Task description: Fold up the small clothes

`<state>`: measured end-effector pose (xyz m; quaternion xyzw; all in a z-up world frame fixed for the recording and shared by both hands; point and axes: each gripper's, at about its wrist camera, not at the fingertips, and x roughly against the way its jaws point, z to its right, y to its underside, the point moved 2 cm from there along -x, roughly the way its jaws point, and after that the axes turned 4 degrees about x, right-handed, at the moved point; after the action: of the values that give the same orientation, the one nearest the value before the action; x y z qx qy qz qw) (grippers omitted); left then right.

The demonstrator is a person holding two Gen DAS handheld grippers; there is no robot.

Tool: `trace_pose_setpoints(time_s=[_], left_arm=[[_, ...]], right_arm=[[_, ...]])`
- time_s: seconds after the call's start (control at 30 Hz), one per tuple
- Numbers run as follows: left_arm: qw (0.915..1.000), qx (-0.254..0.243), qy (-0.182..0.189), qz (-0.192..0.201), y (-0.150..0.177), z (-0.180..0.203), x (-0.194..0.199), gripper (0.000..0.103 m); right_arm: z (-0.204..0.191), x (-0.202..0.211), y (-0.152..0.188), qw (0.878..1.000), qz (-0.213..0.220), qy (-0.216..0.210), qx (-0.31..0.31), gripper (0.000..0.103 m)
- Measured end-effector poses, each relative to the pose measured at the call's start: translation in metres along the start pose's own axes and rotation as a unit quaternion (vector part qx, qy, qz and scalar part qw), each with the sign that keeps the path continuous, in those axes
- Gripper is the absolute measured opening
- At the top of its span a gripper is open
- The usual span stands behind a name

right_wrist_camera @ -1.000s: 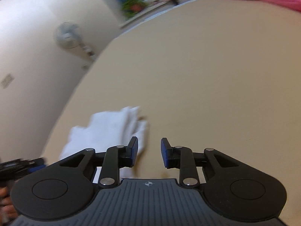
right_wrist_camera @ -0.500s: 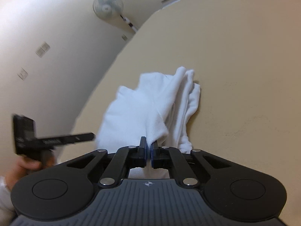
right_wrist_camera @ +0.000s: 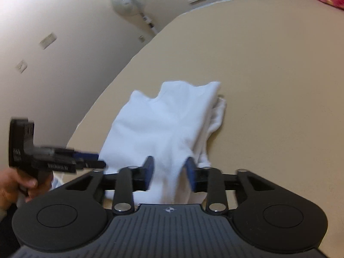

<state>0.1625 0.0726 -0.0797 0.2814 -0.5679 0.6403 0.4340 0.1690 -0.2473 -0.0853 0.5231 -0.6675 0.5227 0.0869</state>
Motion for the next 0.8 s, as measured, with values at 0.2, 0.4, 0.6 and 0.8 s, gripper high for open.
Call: trace_pose_setpoints(time_s=[0.2, 0.4, 0.6, 0.8], left_arm=[[0.9974, -0.046, -0.055, -0.013, 0.011, 0.008, -0.008, 0.069], [0.9899, -0.037, -0.115, 0.075, 0.036, 0.025, 0.043, 0.090], [0.9797, 0.006, -0.154, 0.128, 0.062, 0.059, 0.079, 0.094], [0.9772, 0.058, -0.158, 0.130, 0.089, 0.084, 0.102, 0.094]], right_arm=[[0.006, -0.026, 0.011, 0.991, -0.092, 0.088, 0.031, 0.049], [0.002, 0.034, 0.013, 0.976, 0.023, 0.213, 0.039, 0.051], [-0.029, 0.081, 0.037, 0.969, 0.114, 0.220, 0.022, 0.058], [-0.072, 0.091, 0.067, 0.966, 0.134, 0.219, 0.027, 0.069]])
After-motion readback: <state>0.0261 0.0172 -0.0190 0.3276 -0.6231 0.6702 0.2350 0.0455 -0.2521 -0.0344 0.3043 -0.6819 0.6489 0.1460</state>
